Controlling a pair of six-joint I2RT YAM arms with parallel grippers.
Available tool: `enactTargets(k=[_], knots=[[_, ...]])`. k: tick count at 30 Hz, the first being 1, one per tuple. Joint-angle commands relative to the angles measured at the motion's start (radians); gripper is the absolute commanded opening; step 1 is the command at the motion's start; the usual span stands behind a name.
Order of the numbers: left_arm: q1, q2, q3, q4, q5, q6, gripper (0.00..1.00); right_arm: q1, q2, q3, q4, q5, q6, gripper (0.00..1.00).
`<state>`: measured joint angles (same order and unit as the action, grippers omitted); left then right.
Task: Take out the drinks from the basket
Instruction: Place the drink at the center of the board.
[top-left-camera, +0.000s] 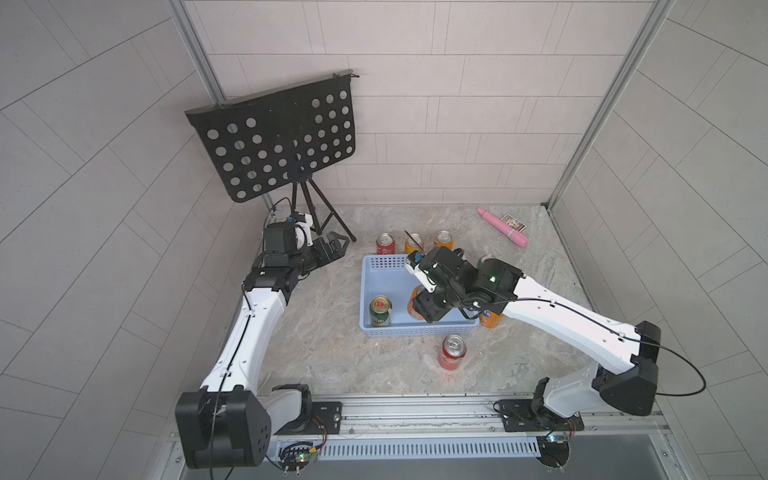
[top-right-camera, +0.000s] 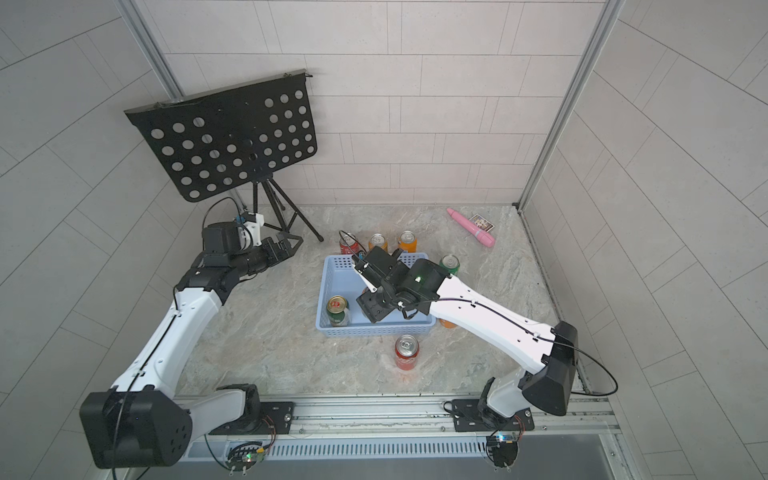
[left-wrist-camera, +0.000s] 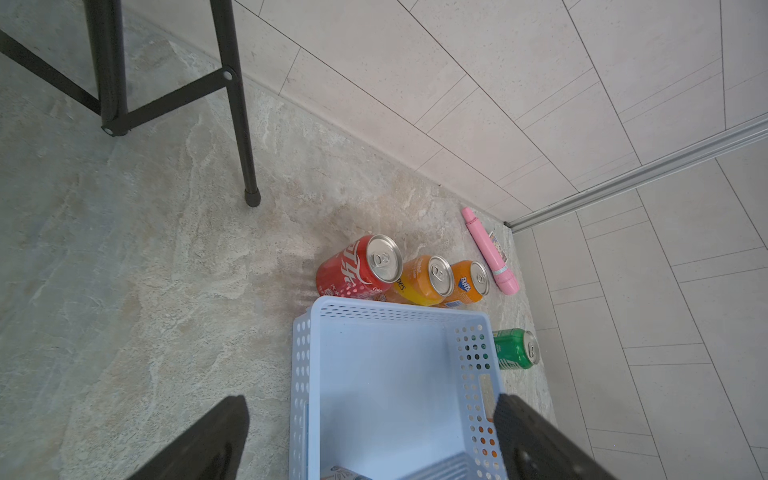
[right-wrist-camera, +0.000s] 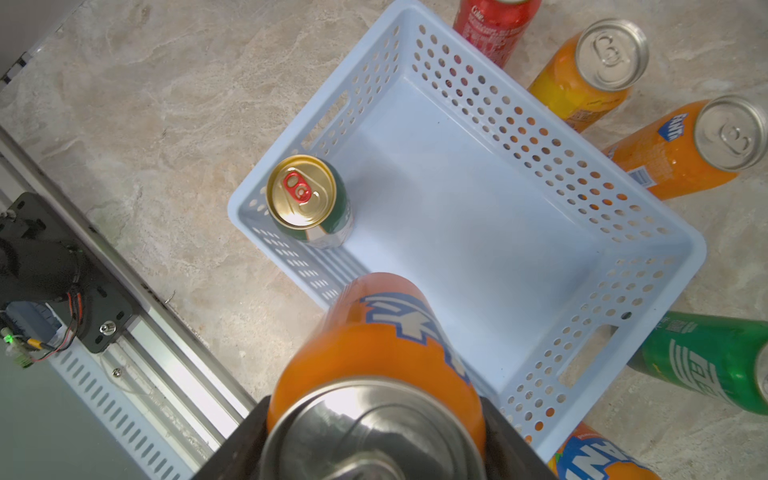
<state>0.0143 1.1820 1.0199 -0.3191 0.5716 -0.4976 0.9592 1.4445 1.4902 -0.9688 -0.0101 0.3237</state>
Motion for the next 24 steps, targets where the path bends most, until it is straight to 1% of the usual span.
enactTargets(k=[1,9,24], knots=[[-0.006,-0.028,-0.014,0.019,-0.006,0.014,1.0,0.033,-0.065,-0.015,0.025,0.047,0.033,0.11],[-0.009,-0.026,-0.013,0.017,-0.012,0.017,1.0,0.094,-0.107,-0.076,0.042,0.072,0.068,0.1],[-0.009,-0.032,-0.012,0.012,-0.018,0.022,1.0,0.151,-0.086,-0.111,0.07,0.084,0.086,0.1]])
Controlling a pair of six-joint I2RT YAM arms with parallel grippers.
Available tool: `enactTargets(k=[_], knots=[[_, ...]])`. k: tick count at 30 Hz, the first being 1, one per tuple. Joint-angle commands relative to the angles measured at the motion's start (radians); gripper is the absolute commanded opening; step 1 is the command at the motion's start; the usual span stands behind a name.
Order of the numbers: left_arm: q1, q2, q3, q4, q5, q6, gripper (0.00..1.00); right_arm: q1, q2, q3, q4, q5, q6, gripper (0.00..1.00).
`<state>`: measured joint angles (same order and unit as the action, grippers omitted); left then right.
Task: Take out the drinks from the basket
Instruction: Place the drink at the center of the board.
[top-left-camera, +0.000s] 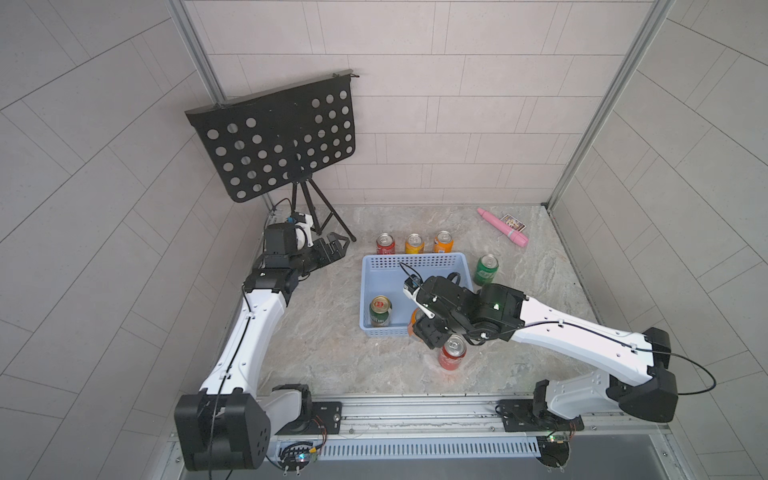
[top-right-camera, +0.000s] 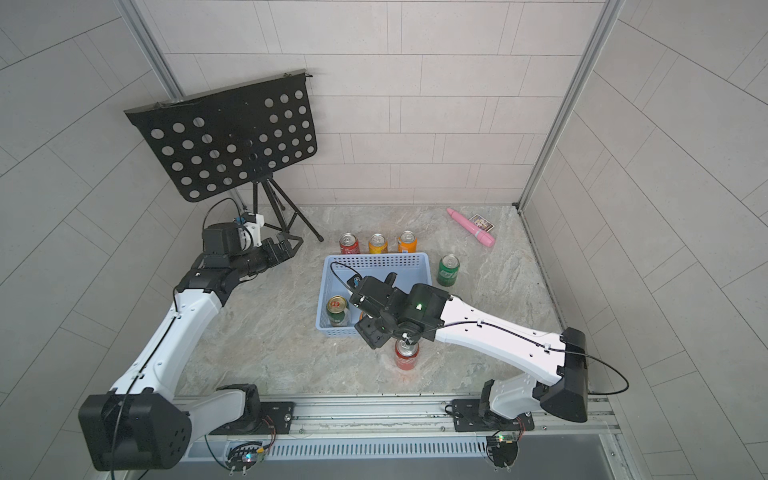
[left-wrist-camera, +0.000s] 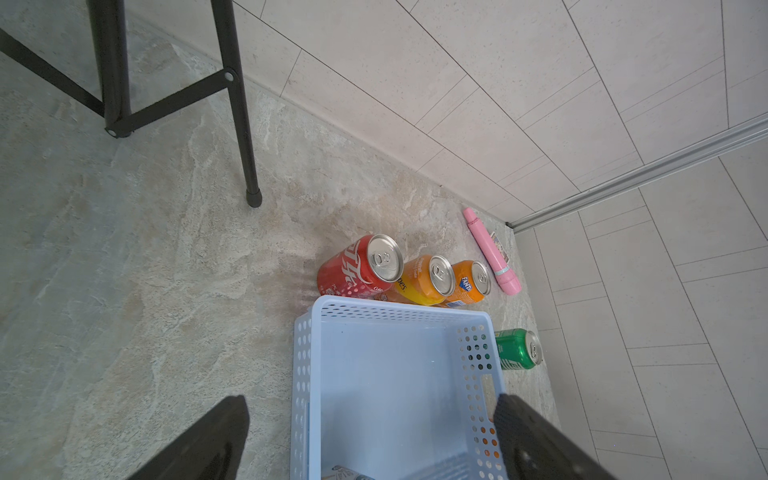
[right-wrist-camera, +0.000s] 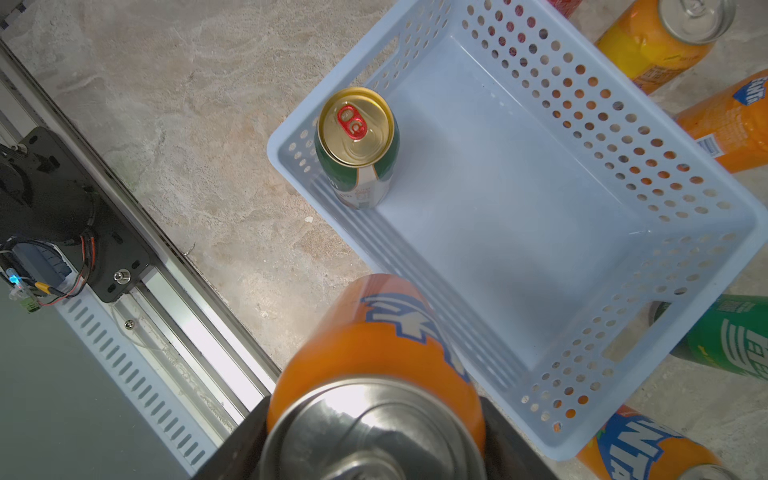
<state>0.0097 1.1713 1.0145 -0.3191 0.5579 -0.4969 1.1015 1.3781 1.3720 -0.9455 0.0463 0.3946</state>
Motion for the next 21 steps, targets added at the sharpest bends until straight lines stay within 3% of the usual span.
enactTargets(k=[1,21], knots=[[-0.004,-0.021,-0.007,0.012,-0.005,0.021,1.0,0.012,-0.018,0.007,0.048,0.029,0.016,0.1],[-0.004,-0.022,-0.008,0.008,-0.008,0.023,1.0,0.038,0.005,-0.111,0.146,0.04,0.03,0.09]])
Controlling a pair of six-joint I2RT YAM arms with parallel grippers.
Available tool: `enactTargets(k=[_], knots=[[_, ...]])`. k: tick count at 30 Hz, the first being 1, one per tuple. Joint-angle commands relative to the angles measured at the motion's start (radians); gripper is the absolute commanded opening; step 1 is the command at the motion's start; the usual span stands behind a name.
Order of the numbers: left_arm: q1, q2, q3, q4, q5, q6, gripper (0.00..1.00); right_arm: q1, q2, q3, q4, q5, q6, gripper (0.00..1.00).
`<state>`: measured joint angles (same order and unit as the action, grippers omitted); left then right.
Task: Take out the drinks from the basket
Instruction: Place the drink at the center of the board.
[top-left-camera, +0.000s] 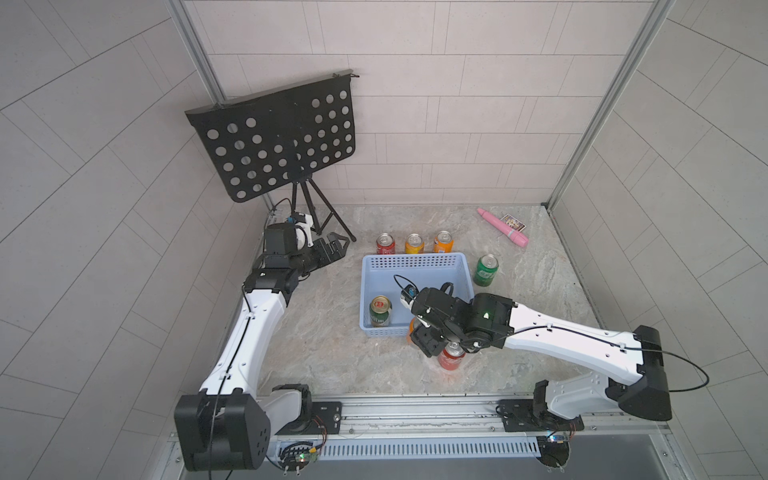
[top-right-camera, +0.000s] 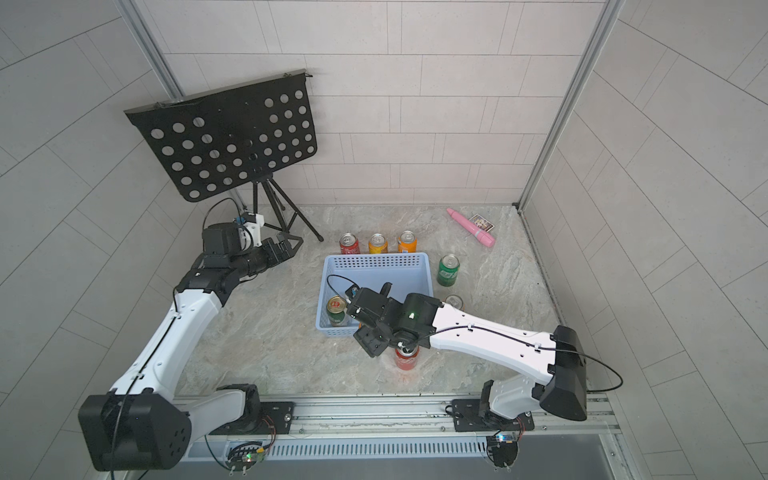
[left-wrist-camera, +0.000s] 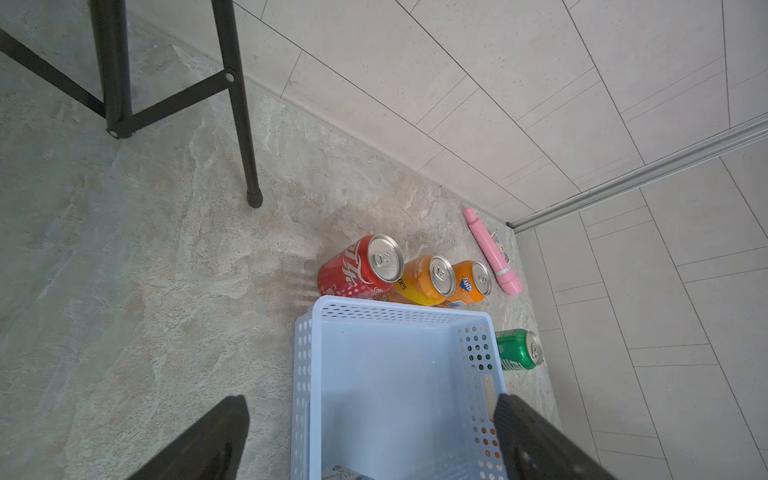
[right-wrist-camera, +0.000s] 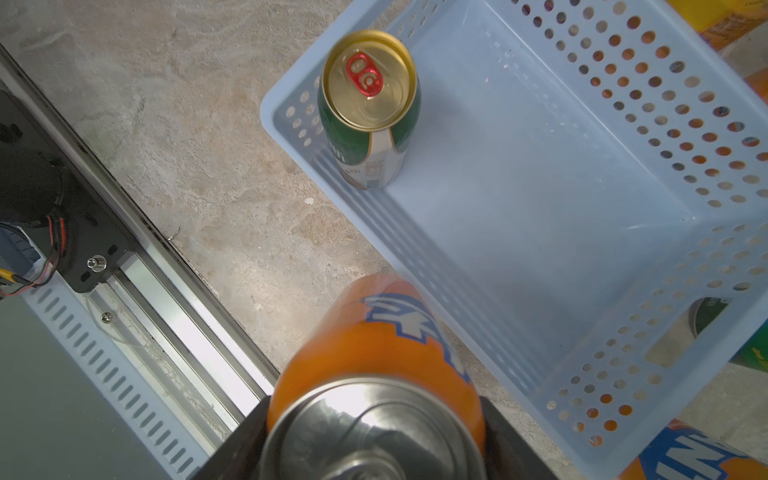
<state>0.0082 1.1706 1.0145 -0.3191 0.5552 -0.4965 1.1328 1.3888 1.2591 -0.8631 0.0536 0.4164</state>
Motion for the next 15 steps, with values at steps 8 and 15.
enactTargets(k=[8,15], knots=[[-0.003,-0.023,-0.008,0.007,-0.008,0.022,1.0,0.007,0.011,-0.035,0.098,0.032,0.007,0.08],[-0.002,-0.026,-0.008,0.004,-0.009,0.024,1.0,0.012,0.029,-0.065,0.13,0.03,0.006,0.08]])
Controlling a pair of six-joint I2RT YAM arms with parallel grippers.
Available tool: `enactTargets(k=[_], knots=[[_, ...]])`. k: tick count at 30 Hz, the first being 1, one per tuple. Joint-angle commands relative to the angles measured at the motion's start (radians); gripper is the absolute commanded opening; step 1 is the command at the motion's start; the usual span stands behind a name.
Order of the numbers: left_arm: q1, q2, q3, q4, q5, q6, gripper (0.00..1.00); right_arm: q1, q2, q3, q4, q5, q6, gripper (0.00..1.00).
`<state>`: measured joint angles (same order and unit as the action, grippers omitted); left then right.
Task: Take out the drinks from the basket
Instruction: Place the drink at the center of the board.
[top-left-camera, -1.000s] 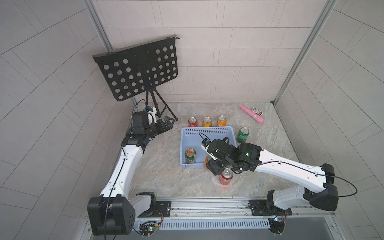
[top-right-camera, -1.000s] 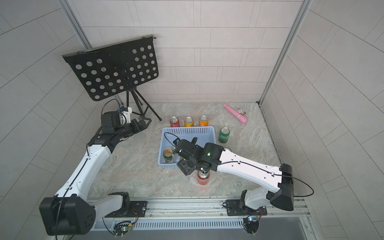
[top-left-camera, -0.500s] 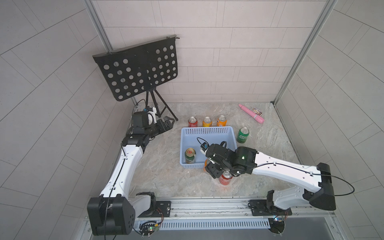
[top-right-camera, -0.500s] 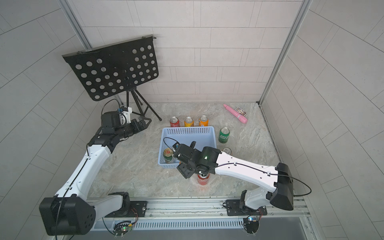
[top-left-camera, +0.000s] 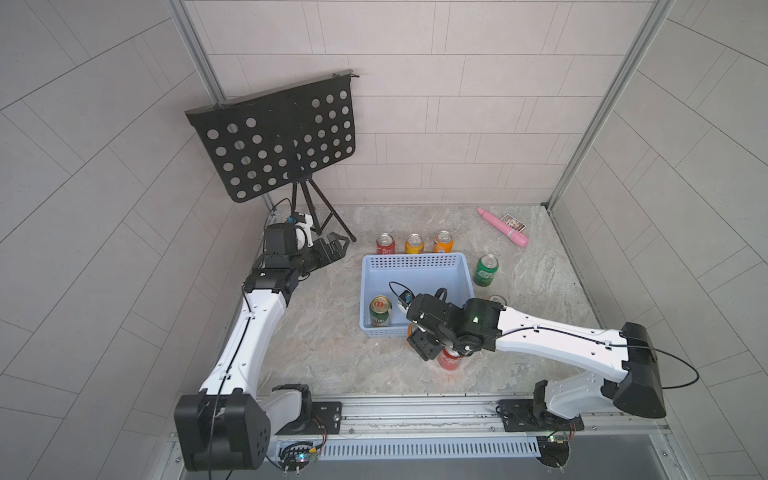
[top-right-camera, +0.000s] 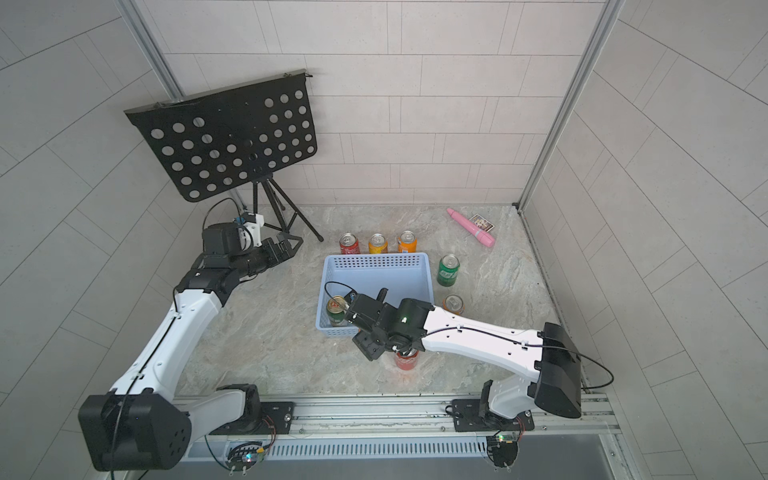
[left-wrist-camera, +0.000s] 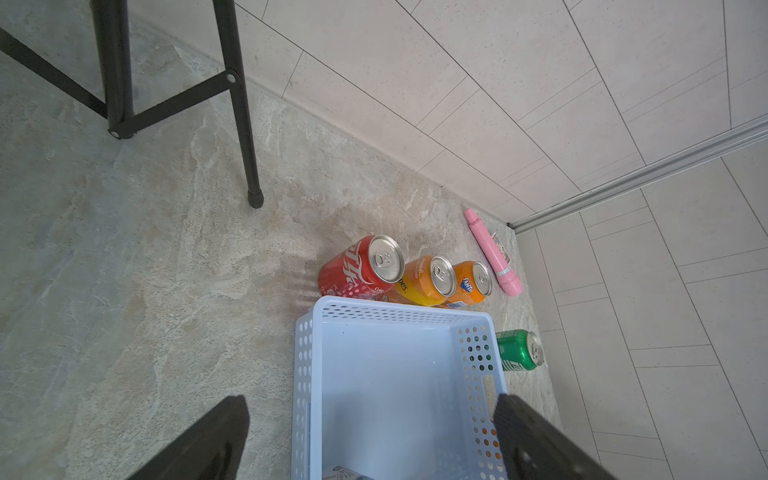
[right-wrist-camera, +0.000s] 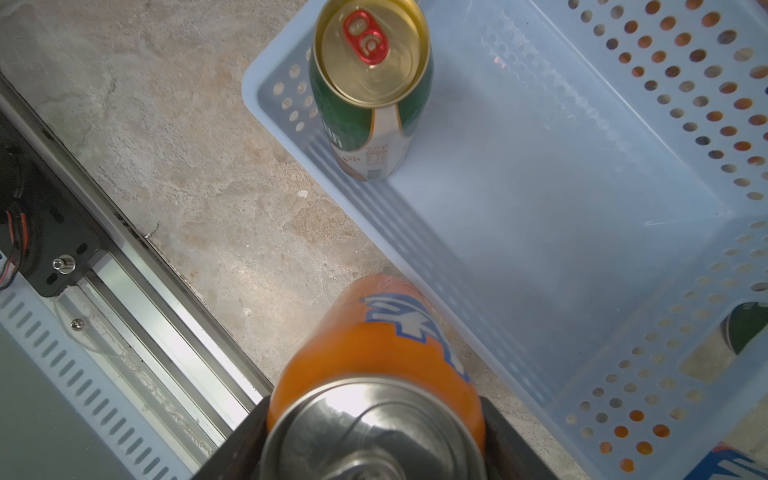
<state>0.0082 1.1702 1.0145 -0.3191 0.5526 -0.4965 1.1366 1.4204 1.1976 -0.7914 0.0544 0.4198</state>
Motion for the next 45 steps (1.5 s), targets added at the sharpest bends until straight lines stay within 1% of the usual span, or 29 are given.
enactTargets(k=[1,9,20,33,37,42,45], knots=[[-0.003,-0.027,-0.008,0.006,-0.008,0.024,1.0,0.007,-0.001,-0.012,0.066,0.033,0.003,0.08],[-0.003,-0.03,-0.008,0.005,-0.01,0.024,1.0,0.007,0.023,-0.056,0.099,0.035,0.001,0.07],[-0.003,-0.032,-0.009,0.003,-0.011,0.027,1.0,0.011,0.04,-0.125,0.203,0.005,-0.016,0.07],[-0.003,-0.028,-0.011,0.003,-0.013,0.026,1.0,0.014,0.068,-0.165,0.223,0.016,-0.007,0.08],[-0.003,-0.027,-0.011,0.003,-0.012,0.026,1.0,0.013,0.075,-0.169,0.218,0.01,-0.001,0.12],[-0.003,-0.028,-0.011,0.002,-0.014,0.025,1.0,0.012,0.089,-0.162,0.215,-0.004,0.005,0.29],[-0.003,-0.028,-0.011,0.002,-0.014,0.027,1.0,0.013,0.098,-0.159,0.211,-0.007,0.005,0.34]])
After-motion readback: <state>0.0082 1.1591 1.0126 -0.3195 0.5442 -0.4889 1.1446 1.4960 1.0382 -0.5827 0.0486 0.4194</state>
